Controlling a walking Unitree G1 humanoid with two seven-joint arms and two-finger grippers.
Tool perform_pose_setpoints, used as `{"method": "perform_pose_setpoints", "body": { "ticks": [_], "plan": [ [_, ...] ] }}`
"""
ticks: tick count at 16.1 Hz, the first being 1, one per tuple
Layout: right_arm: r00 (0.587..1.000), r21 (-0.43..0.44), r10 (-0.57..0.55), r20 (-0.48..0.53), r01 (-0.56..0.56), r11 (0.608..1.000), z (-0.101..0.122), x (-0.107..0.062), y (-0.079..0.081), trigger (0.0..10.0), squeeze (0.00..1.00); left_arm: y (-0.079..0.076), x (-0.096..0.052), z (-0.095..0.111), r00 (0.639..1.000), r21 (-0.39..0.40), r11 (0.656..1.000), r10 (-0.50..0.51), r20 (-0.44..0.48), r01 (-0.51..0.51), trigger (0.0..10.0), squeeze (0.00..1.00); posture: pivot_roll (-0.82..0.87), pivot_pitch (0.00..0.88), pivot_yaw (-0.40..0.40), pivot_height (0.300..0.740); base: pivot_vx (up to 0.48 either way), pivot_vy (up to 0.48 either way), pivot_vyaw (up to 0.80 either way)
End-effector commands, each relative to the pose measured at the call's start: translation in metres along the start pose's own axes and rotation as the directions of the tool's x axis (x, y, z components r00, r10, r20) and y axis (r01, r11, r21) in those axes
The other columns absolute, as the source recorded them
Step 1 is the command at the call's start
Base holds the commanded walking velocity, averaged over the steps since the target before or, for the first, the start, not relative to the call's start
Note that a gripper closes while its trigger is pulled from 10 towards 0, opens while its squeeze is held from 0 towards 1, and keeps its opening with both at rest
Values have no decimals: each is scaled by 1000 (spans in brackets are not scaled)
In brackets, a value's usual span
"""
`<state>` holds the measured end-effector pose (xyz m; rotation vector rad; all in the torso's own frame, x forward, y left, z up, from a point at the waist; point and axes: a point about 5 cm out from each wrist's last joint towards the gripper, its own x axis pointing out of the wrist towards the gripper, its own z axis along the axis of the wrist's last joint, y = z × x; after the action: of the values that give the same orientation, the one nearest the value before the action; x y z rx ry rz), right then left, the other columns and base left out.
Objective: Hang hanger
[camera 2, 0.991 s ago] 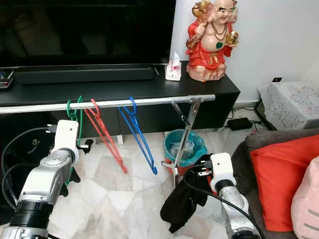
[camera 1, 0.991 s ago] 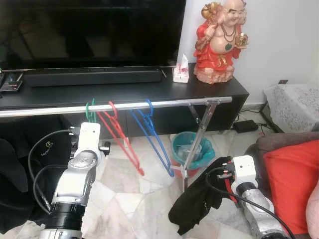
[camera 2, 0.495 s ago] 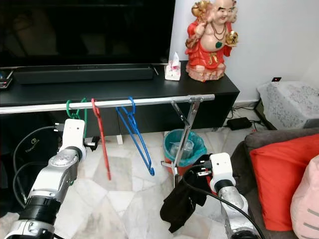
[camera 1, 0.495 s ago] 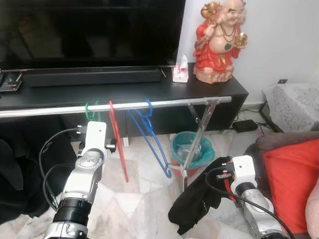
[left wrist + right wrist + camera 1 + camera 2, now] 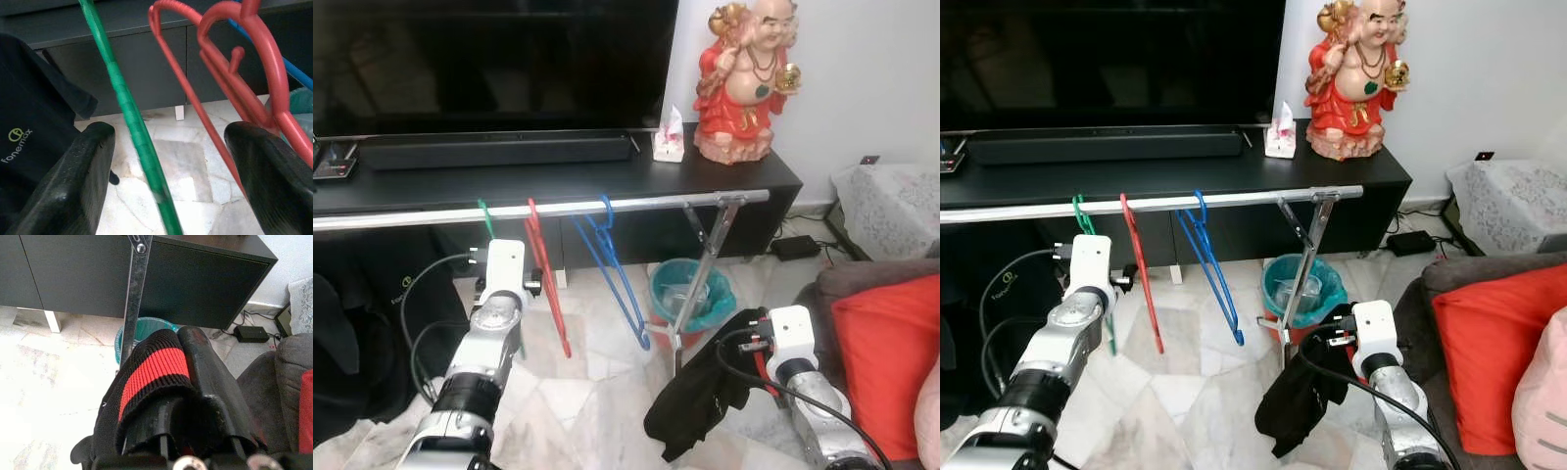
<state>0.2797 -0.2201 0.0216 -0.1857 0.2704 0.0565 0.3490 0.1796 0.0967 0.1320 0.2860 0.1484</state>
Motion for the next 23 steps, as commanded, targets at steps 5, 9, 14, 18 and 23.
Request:
{"method": "perform_pose_setpoints", "body": {
  "ticks": [5,9,14,18,23],
  "plan": [
    [1000,0,-11,8,11,1000,3,0,-6,10000,0,-2,5,8,996,-39,997,65,60,-62,0,0,86,0,-92,740,0,0,0],
    [1000,-1,-9,7,9,1000,3,0,-6,10000,0,3,6,12,990,-37,994,108,87,-105,0,0,86,0,-91,740,0,0,0],
    [1000,1,-5,6,4,1000,2,0,-5,10000,0,4,6,13,987,-18,992,126,103,-125,0,0,88,0,-91,740,0,0,0],
    [1000,1,-1,5,1,1000,2,0,-4,10000,0,2,6,16,985,-3,992,125,118,-126,0,0,89,0,-91,740,0,0,0],
    [1000,3,0,5,0,1000,2,0,-4,10000,0,1,3,18,983,11,992,121,141,-124,0,0,90,0,-91,740,0,0,0]
  ]
}}
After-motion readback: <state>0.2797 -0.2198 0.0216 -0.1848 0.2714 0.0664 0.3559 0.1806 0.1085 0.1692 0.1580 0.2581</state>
